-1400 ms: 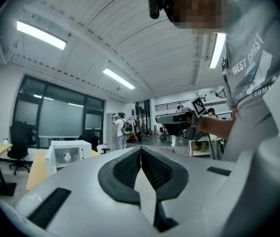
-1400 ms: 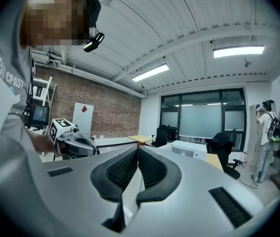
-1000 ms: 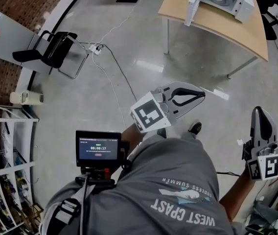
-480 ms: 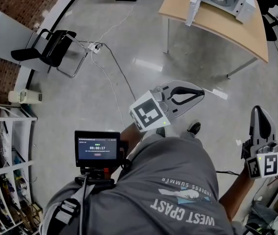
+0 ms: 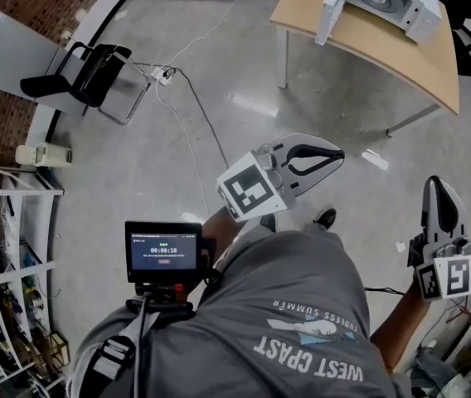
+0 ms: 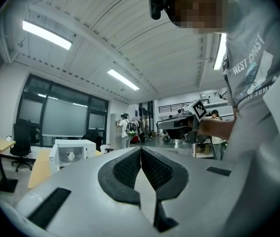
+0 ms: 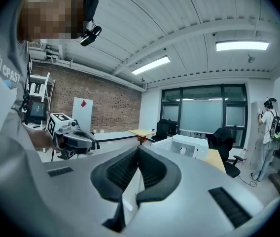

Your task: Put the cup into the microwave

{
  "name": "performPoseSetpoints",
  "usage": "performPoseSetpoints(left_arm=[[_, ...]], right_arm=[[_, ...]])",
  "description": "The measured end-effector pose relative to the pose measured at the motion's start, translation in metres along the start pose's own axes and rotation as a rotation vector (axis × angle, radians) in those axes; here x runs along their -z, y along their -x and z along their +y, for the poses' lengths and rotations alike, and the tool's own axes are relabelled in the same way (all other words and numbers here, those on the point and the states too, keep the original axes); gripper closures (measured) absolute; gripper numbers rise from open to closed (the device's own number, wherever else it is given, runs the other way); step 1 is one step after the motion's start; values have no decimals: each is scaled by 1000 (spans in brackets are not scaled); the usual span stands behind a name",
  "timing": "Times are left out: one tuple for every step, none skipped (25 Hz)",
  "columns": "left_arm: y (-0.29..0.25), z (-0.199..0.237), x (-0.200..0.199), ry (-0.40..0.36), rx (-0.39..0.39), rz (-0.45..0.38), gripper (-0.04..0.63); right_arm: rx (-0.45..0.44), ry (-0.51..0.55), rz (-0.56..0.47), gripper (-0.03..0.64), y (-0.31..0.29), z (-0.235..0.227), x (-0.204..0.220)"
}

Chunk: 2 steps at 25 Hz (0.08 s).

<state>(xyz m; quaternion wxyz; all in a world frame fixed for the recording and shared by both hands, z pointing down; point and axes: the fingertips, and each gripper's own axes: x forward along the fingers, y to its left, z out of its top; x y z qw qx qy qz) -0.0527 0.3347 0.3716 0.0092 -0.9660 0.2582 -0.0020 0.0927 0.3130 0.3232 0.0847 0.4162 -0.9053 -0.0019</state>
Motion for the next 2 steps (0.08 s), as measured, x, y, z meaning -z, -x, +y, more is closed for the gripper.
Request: performPoseSetpoints(left_arm=[[-1, 2, -1, -1, -2, 1, 574], [-1, 3, -2, -2, -4, 2, 574]], right_arm=[[-2, 3, 0, 598, -2, -1, -1], [-5, 7, -1, 598, -3, -3, -3]])
